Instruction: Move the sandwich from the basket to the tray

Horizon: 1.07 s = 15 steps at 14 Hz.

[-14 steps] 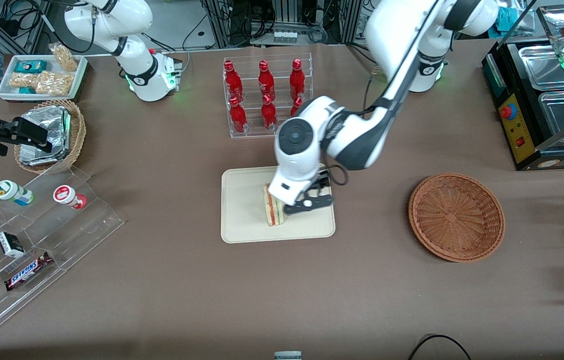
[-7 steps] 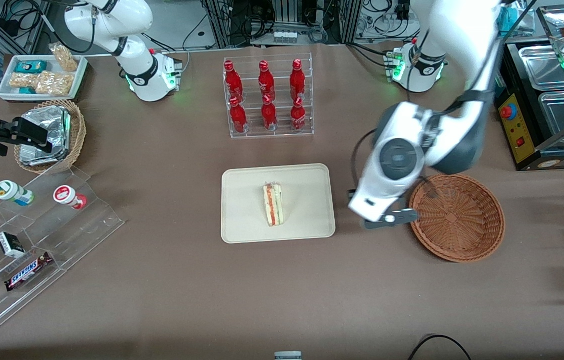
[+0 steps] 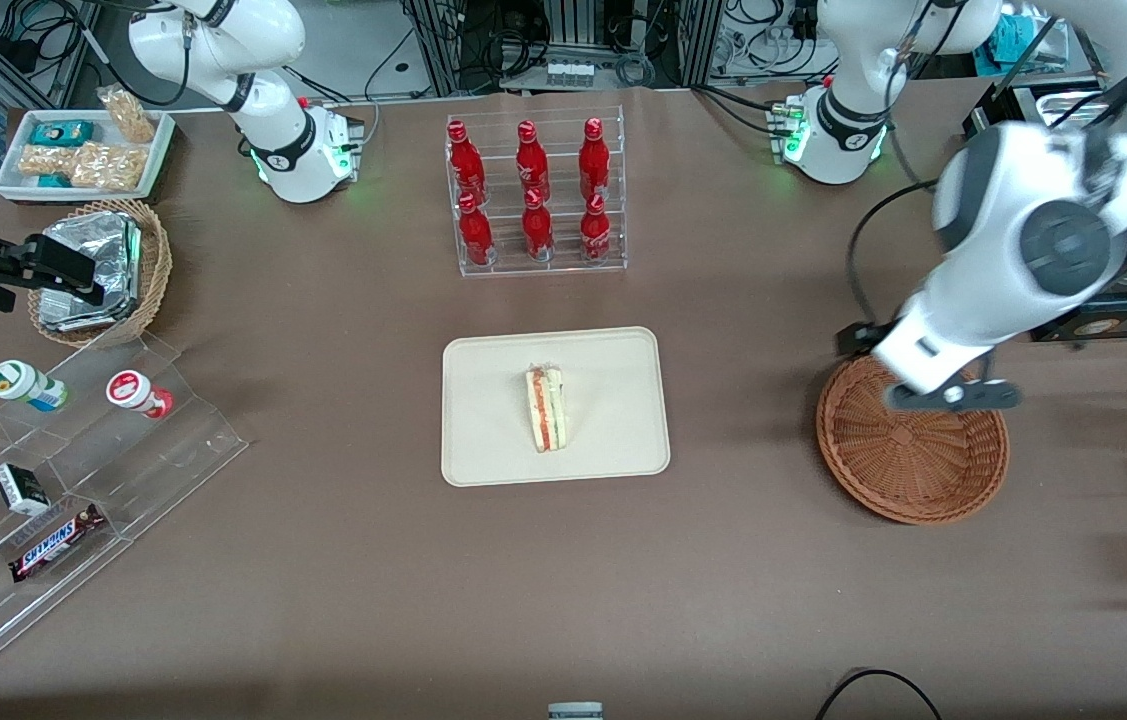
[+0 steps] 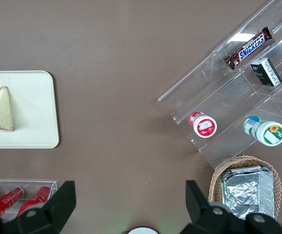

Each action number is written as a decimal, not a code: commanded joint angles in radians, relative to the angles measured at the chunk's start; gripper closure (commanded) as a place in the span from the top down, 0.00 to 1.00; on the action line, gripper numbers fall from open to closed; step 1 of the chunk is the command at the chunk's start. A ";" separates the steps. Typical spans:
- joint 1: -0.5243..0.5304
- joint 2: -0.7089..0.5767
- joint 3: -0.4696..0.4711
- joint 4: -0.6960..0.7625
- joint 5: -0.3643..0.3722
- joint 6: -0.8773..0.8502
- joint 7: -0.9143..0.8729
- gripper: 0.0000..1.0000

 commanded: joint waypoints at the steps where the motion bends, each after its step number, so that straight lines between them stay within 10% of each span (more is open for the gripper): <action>1: 0.041 -0.101 -0.014 -0.026 0.001 -0.044 0.079 1.00; 15: 0.164 -0.155 -0.008 0.126 -0.003 -0.133 0.181 1.00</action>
